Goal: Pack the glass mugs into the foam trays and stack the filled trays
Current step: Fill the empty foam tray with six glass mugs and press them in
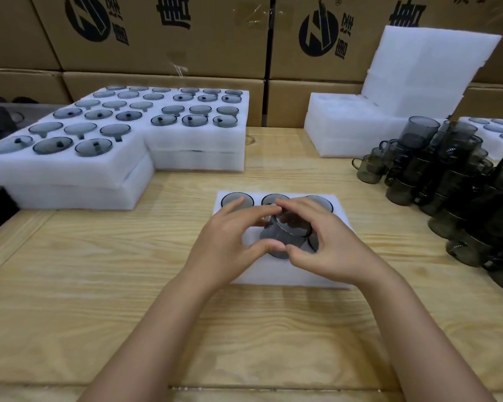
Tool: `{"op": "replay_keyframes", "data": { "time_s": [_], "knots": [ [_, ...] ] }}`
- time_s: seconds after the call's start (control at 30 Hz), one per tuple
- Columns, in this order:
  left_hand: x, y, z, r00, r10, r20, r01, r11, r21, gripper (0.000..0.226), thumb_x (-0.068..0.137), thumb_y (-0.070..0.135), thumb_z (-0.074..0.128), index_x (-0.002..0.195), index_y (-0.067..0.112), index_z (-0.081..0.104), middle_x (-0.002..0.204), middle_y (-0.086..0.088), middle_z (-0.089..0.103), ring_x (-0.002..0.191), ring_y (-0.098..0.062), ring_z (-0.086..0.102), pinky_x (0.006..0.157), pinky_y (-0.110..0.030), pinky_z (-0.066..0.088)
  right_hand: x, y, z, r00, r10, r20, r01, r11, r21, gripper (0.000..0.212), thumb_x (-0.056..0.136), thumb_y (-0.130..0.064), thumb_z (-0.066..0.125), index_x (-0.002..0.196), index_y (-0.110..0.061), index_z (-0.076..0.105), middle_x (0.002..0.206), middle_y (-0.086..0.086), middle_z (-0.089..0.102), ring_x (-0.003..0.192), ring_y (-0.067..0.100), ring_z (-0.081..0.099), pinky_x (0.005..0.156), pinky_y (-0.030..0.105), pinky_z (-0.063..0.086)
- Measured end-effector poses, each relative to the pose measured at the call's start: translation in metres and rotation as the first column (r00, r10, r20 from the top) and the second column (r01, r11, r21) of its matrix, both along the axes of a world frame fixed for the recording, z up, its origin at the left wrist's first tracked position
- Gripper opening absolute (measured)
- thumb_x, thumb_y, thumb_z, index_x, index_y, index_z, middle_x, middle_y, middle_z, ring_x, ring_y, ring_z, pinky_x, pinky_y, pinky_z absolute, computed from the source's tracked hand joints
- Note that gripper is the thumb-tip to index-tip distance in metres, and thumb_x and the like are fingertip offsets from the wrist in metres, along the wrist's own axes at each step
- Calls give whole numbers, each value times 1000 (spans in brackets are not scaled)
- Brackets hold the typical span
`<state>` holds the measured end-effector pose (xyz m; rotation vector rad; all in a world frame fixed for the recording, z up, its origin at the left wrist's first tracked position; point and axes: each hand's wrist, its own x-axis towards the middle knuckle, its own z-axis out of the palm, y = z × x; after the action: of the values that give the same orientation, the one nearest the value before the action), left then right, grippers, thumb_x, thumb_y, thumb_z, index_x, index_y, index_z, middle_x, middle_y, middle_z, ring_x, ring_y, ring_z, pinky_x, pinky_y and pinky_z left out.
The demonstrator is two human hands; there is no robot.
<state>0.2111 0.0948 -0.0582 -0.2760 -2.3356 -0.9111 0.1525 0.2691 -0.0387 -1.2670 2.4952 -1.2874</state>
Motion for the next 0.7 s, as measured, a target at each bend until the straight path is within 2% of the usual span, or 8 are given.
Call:
{"op": "replay_keyframes", "data": {
  "time_s": [0.1, 0.2, 0.27, 0.33, 0.47, 0.57, 0.63, 0.7],
  "knots": [
    [1, -1, 2, 998, -25, 65, 22, 999, 47, 63, 65, 43, 83, 122, 33, 59, 105, 40, 52, 95, 2, 61, 97, -21, 42, 1, 2, 2, 1000, 6, -25, -4, 999, 52, 66, 72, -24, 58, 137, -24, 45, 122, -12, 50, 113, -1, 47, 95, 11, 36],
    [0, -5, 1, 978, 12, 206, -27, 997, 68, 82, 59, 55, 80, 133, 36, 51, 110, 31, 55, 102, 1, 58, 92, -19, 43, 0, 3, 3, 1000, 11, -15, -10, 997, 76, 66, 71, -24, 59, 136, -24, 46, 120, -15, 49, 115, -1, 46, 96, 13, 36],
    [-1, -7, 1, 955, 38, 293, -65, 994, 83, 96, 49, 72, 71, 134, 36, 48, 112, 21, 60, 108, -2, 58, 94, -25, 44, -2, 2, 4, 1000, 8, 3, -8, 996, 84, 63, 70, -24, 61, 132, -26, 49, 119, -16, 49, 114, 0, 47, 95, 15, 37],
    [-1, -8, 1, 948, 67, 312, -76, 997, 19, 106, 41, 84, 60, 134, 35, 49, 114, 15, 63, 110, -6, 58, 94, -29, 45, -4, 0, 4, 1000, 14, 16, -15, 996, 84, 59, 69, -23, 62, 126, -28, 52, 116, -16, 51, 111, 2, 48, 93, 15, 38],
    [-2, -8, 0, 959, 85, 271, -59, 993, -102, 99, 45, 81, 61, 132, 33, 52, 113, 12, 65, 108, -9, 58, 94, -33, 45, -8, -5, 0, 999, 34, -15, -33, 996, 86, 48, 77, -28, 69, 122, -27, 53, 116, -13, 52, 110, 3, 48, 90, 15, 38],
    [-2, -8, 1, 977, 47, 207, -18, 990, -139, 91, 53, 74, 70, 130, 28, 54, 117, 13, 64, 106, -6, 58, 92, -32, 46, -7, -9, -3, 998, 7, -60, -2, 997, 76, 45, 84, -34, 67, 125, -27, 53, 123, -17, 53, 115, -2, 45, 95, 17, 37],
    [-1, -8, 1, 994, 37, 105, -15, 979, -202, 88, 58, 72, 67, 129, 21, 57, 119, 10, 64, 105, -9, 60, 90, -31, 47, -5, -10, -4, 997, -7, -74, 15, 995, 99, 48, 85, -37, 64, 130, -29, 50, 126, -19, 53, 118, -2, 45, 99, 21, 37],
    [0, -7, 2, 999, 15, 51, 0, 961, -275, 86, 63, 71, 60, 127, 12, 60, 112, 5, 68, 101, -16, 63, 88, -32, 46, -4, -11, -4, 995, -7, -96, 23, 987, 158, 52, 85, -39, 62, 133, -30, 45, 126, -22, 50, 118, 1, 44, 101, 25, 36]
  ]
}}
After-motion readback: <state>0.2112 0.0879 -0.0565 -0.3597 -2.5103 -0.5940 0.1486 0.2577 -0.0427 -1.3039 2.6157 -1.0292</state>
